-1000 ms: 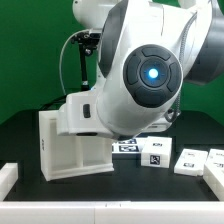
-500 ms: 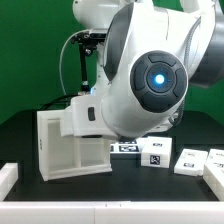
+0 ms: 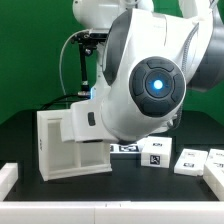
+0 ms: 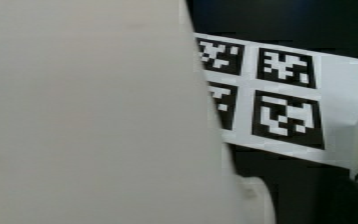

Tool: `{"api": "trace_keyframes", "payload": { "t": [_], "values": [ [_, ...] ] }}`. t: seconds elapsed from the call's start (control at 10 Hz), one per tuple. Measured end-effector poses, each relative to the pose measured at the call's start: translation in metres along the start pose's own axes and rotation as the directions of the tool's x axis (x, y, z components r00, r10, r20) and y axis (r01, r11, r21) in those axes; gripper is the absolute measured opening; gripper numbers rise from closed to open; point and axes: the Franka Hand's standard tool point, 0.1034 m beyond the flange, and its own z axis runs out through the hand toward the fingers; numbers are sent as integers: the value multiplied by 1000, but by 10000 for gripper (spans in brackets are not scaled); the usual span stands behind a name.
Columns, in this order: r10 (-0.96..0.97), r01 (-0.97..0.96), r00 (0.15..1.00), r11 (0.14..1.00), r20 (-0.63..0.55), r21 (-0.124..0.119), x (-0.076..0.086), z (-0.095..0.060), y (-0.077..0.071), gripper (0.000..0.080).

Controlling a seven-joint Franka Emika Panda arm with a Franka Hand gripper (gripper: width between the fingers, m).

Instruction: Assemble cabinet

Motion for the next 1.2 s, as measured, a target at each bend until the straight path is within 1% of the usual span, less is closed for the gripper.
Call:
{"api": "trace_keyframes", "payload": {
  "t": [0.1, 0.2, 0.3, 0.4, 0.5, 0.7, 0.9, 1.0, 1.1, 1.2],
  "values": [
    [0, 0, 1000, 1000, 0, 0, 0, 0, 0, 705],
    [0, 0, 1000, 1000, 1, 1, 0, 0, 0, 504],
    [0, 0, 1000, 1000, 1, 1, 0, 0, 0, 370],
    [0, 0, 1000, 1000, 1, 1, 0, 1, 0, 370],
    [1, -1, 1000, 1000, 1, 1, 0, 1, 0, 264],
    [5, -5, 1000, 1000, -1, 1, 0, -1, 1, 264],
    [20, -20, 1000, 1000, -22, -2, -2, -9, 1, 264],
    [22, -23, 998, 1000, -50, -4, -5, -17, 2, 265],
    [21, -21, 997, 1000, -71, -1, -9, -24, 5, 265],
    [24, -25, 990, 1000, -140, 0, -11, -37, 10, 265]
  ]
}}
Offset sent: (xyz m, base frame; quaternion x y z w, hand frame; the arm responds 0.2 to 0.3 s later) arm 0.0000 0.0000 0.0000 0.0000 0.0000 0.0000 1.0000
